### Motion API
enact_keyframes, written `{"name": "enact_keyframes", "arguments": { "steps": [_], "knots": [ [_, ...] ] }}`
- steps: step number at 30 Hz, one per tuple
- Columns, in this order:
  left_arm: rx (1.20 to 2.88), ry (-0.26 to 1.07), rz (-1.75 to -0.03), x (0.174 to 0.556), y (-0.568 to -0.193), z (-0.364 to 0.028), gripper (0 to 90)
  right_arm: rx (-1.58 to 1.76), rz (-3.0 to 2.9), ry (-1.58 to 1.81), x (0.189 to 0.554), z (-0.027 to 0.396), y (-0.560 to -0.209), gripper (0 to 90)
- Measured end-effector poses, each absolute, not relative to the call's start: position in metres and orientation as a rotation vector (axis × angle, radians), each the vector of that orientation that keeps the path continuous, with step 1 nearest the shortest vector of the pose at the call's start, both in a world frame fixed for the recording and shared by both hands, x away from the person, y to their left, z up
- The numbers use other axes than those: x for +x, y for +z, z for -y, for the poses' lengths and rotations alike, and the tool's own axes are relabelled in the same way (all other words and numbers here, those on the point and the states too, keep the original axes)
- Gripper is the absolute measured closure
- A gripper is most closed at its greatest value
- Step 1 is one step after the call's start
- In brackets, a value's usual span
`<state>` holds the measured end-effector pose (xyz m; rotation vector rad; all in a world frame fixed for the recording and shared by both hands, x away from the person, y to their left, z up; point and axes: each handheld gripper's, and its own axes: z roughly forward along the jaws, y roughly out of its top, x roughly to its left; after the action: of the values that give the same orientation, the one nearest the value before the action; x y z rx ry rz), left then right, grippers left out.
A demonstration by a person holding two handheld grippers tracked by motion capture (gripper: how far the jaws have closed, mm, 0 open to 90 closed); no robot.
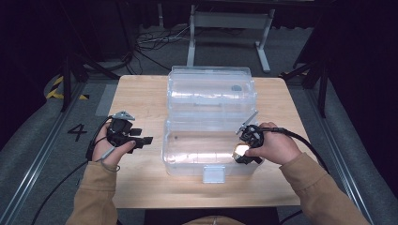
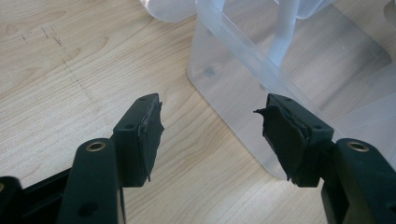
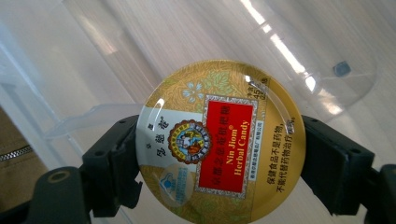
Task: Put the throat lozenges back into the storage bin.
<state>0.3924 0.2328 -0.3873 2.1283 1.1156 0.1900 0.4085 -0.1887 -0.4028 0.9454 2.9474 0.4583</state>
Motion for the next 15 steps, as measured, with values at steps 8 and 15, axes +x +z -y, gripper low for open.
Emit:
{"name": "enact_keyframes", "arguments": {
  "steps": [8, 15],
  "knots": [
    [2.129, 0.187, -1.115, 0.3928, -0.3876, -0.2337, 38.1, 0.968, -2.956, 0.409, 0.4123, 0.1850, -0.4095, 20.2],
    [2.127, 0.184, -1.119, 0.3927, -0.3880, -0.2335, 38.1, 1.027, -2.947, 0.383, 0.4132, 0.1837, -0.4114, 20.1]
  ]
}}
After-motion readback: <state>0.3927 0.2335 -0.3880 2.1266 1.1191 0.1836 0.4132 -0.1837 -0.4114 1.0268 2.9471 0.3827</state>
